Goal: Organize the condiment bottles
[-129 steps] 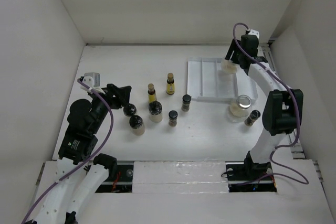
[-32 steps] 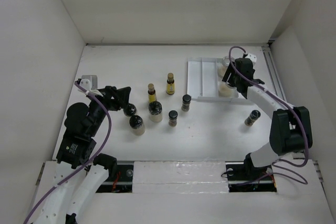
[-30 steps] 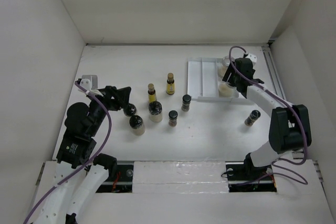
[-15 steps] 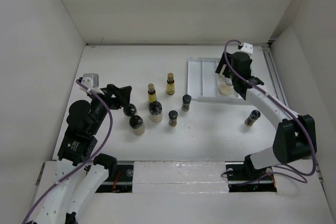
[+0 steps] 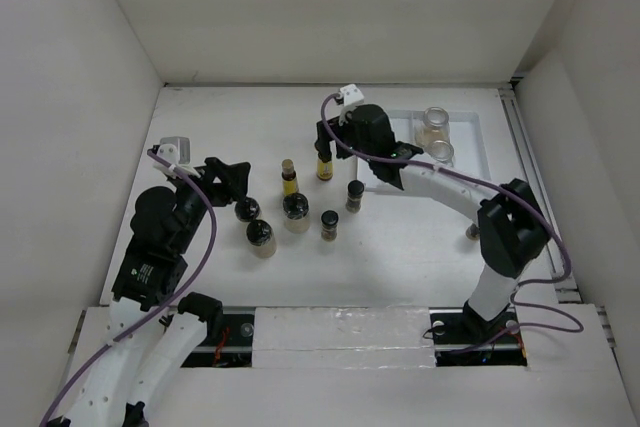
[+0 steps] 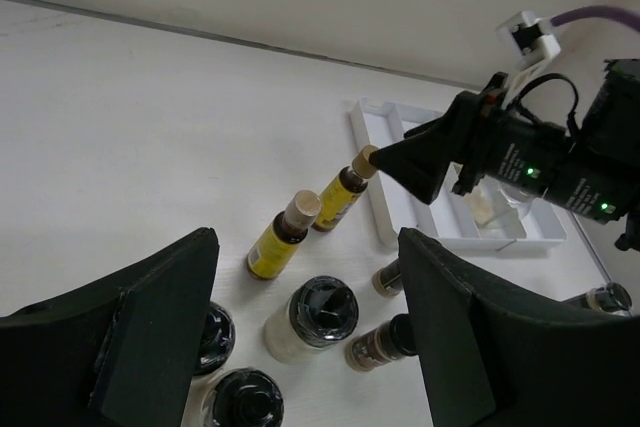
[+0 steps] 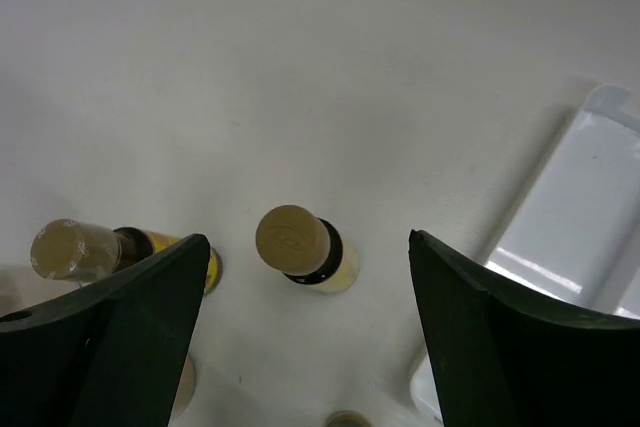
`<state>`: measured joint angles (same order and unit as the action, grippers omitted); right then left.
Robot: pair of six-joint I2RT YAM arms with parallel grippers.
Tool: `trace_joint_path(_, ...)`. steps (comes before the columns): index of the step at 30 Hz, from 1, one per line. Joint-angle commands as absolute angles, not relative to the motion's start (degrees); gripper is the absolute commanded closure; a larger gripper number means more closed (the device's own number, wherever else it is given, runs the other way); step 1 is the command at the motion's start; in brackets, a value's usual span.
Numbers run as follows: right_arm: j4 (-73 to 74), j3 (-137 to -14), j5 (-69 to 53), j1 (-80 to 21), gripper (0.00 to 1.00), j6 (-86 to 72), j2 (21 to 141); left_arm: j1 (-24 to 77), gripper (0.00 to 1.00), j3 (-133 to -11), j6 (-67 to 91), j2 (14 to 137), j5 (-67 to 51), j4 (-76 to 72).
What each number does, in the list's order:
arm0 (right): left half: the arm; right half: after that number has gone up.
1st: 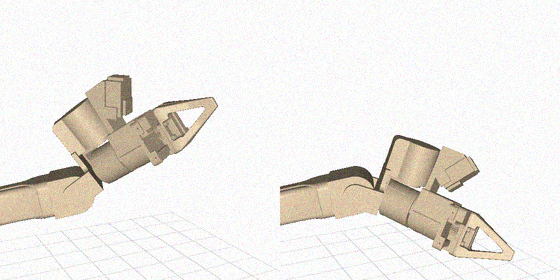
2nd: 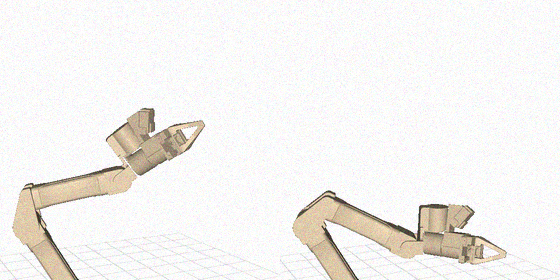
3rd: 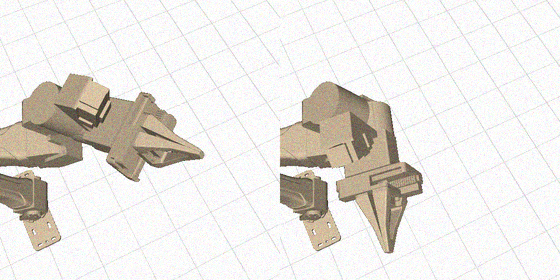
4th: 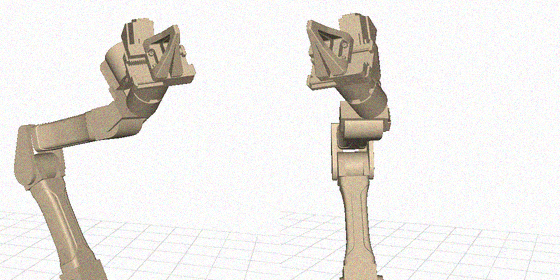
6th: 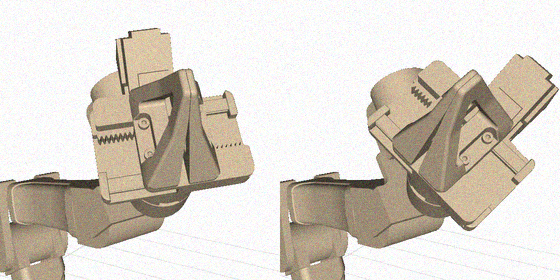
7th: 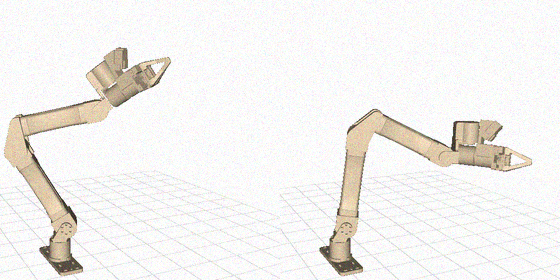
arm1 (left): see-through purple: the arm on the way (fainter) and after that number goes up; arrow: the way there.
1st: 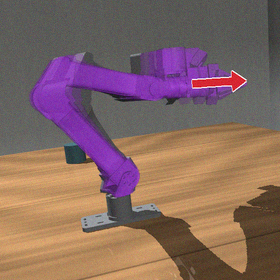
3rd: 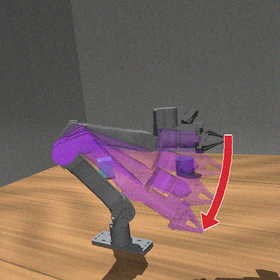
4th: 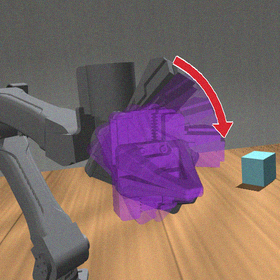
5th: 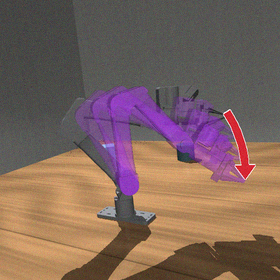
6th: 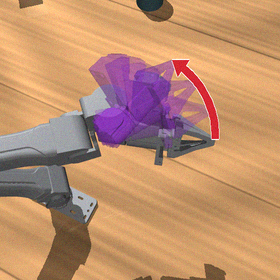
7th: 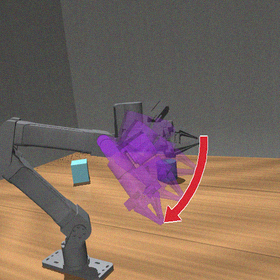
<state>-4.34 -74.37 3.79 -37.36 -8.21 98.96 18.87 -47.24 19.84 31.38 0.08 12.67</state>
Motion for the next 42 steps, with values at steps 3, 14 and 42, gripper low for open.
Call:
trace_joint_path(3, -4.04, -79.28, 4.65, -39.64, 0.14, -5.1, 101.07, 18.63, 0.32, -47.02, 19.95, 31.46, 0.88, 10.28)
trace_joint_path(14, -0.79, -85.78, 9.11, -39.64, 0.51, -5.62, 110.04, 18.63, 0.32, -47.02, 19.42, 31.46, 0.18, 10.28)
trace_joint_path(42, -1.49, -95.7, 10.46, -23.56, 0.83, -6.24, 110.29, 18.63, 0.32, -47.02, 19.42, 29.62, 0.18, 10.28)
